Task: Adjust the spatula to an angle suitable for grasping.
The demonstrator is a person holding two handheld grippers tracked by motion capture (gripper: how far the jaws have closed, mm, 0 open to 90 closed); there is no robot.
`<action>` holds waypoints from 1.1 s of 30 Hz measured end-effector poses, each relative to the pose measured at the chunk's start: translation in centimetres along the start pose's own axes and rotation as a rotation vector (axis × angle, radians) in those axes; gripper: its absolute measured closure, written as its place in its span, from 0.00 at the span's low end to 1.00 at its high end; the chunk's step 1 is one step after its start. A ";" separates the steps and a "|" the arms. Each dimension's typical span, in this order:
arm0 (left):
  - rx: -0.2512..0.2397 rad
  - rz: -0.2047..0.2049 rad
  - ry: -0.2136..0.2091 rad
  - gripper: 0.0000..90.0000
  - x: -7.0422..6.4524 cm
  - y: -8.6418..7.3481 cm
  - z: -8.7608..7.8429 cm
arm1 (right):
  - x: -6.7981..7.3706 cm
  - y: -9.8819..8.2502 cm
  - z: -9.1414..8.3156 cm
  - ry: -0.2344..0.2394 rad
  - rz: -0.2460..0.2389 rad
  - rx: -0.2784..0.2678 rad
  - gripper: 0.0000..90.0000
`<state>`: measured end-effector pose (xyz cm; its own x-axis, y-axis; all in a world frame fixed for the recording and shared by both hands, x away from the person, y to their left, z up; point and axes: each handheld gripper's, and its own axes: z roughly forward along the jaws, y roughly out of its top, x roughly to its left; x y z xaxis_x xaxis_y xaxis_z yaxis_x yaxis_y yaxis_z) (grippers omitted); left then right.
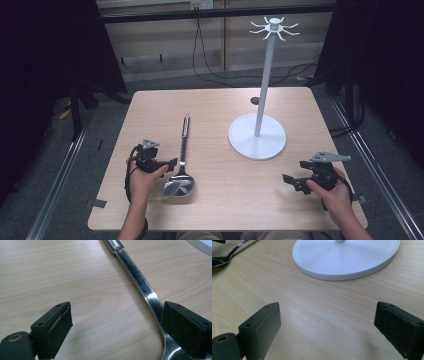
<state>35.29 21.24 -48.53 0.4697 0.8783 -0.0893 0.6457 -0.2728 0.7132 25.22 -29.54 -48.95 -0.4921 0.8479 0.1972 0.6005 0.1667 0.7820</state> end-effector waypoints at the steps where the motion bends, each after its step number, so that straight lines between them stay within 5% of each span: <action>1: 0.000 -0.001 -0.003 0.11 -0.1 0.0 0.0 | 0.0 0.0 0.0 -0.001 -0.002 0.001 0.07; 16: -0.001 0.035 -0.066 0.15 -1.8 1.4 -0.2 | 0.4 0.0 0.3 0.018 -0.003 0.013 0.07; 21: -0.015 0.060 -0.114 0.29 -3.0 2.0 -0.4 | 0.5 0.0 0.2 0.023 -0.003 0.012 0.07; 23: -0.012 0.092 -0.117 0.46 -3.5 2.2 -0.5 | 0.4 -0.1 0.1 0.022 -0.004 0.016 0.08; 26: -0.012 0.098 -0.162 0.54 -4.1 2.5 -0.6 | 0.4 -0.2 0.2 0.026 0.002 0.019 0.08; 33: 0.032 0.126 -0.241 0.85 -5.0 2.9 0.0 | 0.5 -0.3 -0.3 0.016 -0.010 0.012 0.08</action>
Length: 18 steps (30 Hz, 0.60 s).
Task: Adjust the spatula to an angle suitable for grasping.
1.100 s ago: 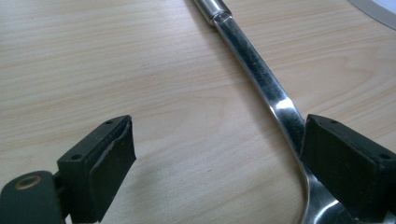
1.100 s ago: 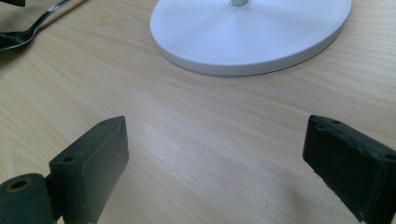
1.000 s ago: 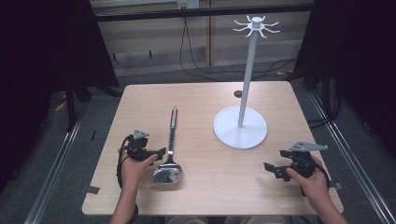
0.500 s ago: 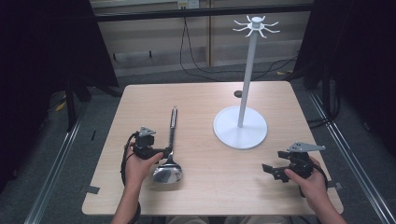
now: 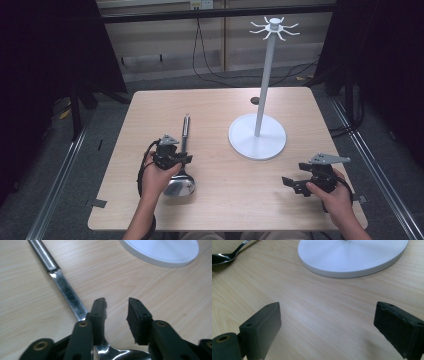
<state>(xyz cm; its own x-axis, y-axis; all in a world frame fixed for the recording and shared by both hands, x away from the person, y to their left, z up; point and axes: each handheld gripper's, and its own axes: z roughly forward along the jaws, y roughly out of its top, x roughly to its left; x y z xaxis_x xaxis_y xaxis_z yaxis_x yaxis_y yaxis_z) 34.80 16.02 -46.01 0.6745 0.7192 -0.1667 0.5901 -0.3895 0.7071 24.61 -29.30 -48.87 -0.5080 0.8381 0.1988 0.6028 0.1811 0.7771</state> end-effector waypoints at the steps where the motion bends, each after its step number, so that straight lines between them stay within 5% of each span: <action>1: 0.002 -0.007 -0.013 0.85 -0.1 0.1 0.1 | 0.0 0.0 0.0 0.000 0.000 0.000 0.08; 6: 0.049 0.025 -0.029 0.99 -0.5 0.3 1.1 | -0.2 -0.3 -0.5 -0.015 0.009 -0.003 0.08; 18: 0.139 0.066 -0.026 1.00 -1.0 -0.3 3.0 | -0.3 -0.5 -0.9 -0.018 0.015 -0.007 0.08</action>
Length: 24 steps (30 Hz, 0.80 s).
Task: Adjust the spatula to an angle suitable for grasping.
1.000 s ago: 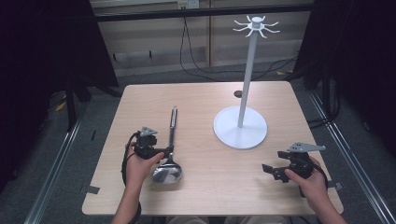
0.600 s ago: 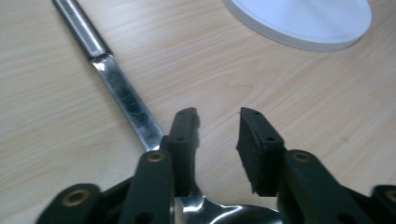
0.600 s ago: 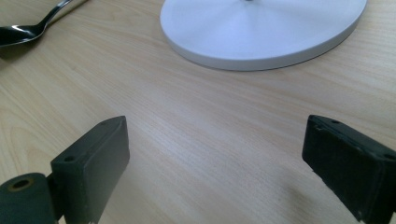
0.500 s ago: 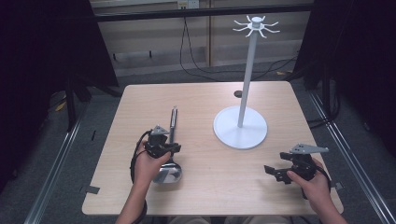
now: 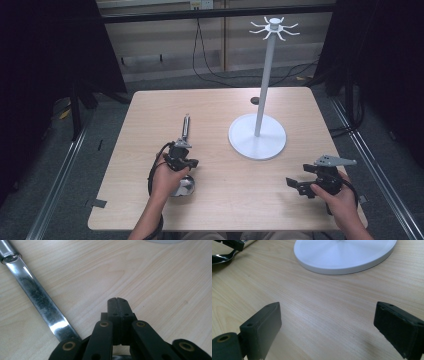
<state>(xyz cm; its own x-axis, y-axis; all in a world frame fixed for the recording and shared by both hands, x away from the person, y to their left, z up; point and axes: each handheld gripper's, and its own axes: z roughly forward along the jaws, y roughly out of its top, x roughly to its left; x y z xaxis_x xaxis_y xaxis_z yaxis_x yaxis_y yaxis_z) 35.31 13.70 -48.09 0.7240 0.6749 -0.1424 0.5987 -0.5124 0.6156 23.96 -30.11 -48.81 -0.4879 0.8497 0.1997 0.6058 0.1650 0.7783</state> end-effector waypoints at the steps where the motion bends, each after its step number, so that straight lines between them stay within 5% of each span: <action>1: 0.001 0.003 0.005 1.00 0.1 -0.1 0.0 | 0.0 0.0 0.0 0.000 -0.001 0.001 0.08; 16: 0.047 -0.021 0.025 1.00 0.6 -1.4 -0.4 | 0.4 0.5 0.7 0.019 -0.013 0.005 0.08; 24: 0.032 -0.038 0.027 1.00 1.1 -2.4 -1.6 | 1.0 1.2 2.0 0.044 -0.038 0.015 0.08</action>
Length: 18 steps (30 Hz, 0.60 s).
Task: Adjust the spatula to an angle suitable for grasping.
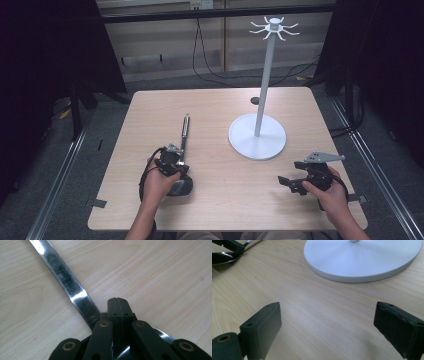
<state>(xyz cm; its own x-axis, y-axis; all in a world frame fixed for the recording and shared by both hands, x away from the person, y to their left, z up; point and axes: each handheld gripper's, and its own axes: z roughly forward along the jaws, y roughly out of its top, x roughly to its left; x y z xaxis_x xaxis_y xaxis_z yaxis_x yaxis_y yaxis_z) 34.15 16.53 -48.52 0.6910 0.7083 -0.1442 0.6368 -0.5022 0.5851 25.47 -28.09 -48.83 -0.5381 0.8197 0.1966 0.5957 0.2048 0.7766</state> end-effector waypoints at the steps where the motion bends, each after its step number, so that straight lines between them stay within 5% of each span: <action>1: 0.000 0.000 0.000 1.00 0.0 0.0 0.0 | 0.1 0.1 0.2 0.003 -0.004 0.000 0.08; 18: 0.005 -0.066 0.058 1.00 1.8 -1.9 -2.0 | 0.7 1.0 1.6 0.036 -0.029 0.014 0.08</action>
<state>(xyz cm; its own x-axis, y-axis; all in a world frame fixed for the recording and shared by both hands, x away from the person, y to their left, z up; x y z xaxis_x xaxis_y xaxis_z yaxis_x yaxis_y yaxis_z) 33.52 19.77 -48.33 0.6269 0.7673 -0.1353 0.6818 -0.4562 0.5718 26.62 -26.44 -48.86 -0.5760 0.7936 0.1959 0.5881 0.2359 0.7736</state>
